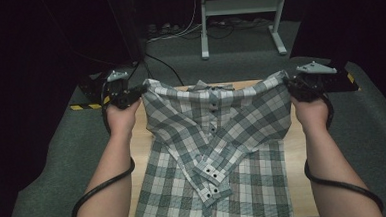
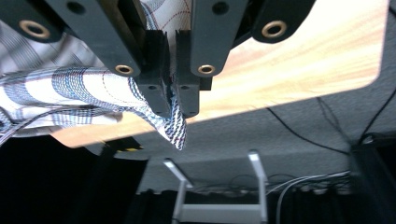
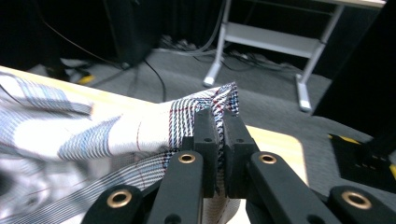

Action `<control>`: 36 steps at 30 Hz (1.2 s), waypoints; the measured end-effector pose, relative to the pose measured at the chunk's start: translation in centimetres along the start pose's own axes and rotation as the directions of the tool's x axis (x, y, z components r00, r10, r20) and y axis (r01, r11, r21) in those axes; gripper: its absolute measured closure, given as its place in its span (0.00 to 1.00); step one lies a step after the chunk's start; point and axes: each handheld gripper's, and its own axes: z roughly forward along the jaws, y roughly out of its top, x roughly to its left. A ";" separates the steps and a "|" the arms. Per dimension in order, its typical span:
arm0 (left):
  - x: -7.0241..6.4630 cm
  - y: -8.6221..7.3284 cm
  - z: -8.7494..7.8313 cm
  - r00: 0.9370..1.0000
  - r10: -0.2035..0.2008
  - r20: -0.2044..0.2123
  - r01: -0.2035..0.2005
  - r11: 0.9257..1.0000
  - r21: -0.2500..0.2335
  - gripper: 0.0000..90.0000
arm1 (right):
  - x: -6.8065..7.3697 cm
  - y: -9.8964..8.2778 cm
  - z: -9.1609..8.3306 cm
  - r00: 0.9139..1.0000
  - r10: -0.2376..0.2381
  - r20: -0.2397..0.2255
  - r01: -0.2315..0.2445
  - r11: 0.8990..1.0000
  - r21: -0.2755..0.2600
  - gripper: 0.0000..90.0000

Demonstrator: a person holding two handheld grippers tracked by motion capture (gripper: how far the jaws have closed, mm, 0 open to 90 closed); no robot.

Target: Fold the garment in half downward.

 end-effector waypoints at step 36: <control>-2.7 -24.7 -6.7 0.990 0.124 0.063 -0.138 0.943 0.304 0.94 | 8.8 -25.0 -10.3 0.977 -0.050 -0.205 0.105 0.958 0.267 0.95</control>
